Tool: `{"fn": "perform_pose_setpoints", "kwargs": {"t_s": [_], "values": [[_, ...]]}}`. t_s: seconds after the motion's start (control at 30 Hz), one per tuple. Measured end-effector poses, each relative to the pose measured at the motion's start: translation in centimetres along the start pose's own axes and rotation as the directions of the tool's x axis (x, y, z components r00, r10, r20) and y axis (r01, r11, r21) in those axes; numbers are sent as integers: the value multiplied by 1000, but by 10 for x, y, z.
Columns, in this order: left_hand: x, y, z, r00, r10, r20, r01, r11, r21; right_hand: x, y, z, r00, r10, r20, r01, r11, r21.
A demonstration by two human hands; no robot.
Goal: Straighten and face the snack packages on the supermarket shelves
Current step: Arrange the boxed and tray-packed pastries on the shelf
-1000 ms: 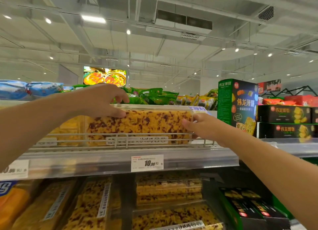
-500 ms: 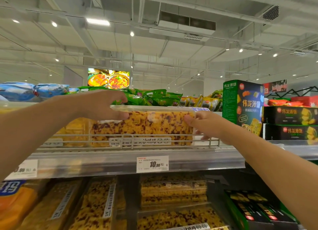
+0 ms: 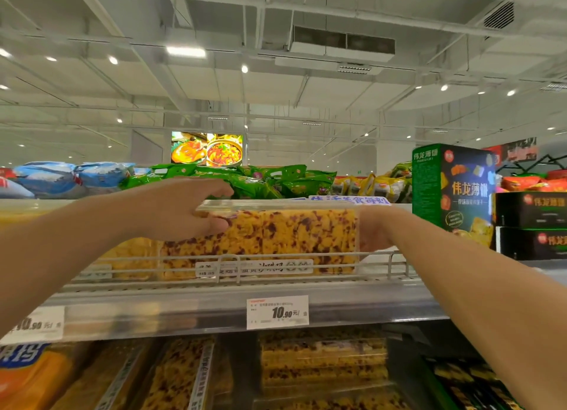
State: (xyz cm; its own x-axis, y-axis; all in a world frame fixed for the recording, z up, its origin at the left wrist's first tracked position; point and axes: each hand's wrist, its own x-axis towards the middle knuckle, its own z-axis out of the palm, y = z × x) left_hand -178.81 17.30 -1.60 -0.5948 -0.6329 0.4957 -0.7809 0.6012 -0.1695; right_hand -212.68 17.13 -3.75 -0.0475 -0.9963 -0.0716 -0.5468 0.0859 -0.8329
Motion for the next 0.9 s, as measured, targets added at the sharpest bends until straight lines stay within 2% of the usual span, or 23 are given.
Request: {"fn": "perform_pose_setpoints", "kwargs": {"t_s": [0.07, 0.13, 0.3, 0.43, 0.7, 0.9], "values": [[-1, 4, 0, 998, 49, -48, -49, 999, 9, 8, -5, 1, 998, 8, 63, -8, 1000, 1], [0, 9, 1, 993, 83, -80, -79, 995, 55, 14, -7, 0, 997, 35, 62, -35, 999, 6], [-1, 13, 6, 989, 56, -136, -43, 995, 95, 24, -13, 0, 992, 124, 16, -123, 992, -36], [-2, 15, 10, 986, 20, -163, -7, 997, 80, 29, -16, -4, 992, 125, -1, -125, 991, 40], [-3, 17, 11, 983, -26, -180, 35, 998, 43, 37, -10, -3, 988, 154, -28, -150, 982, 116], [0, 22, 3, 994, -50, -101, 52, 998, 25, 23, 12, -34, 966, 239, -96, -237, 971, 28]]}}
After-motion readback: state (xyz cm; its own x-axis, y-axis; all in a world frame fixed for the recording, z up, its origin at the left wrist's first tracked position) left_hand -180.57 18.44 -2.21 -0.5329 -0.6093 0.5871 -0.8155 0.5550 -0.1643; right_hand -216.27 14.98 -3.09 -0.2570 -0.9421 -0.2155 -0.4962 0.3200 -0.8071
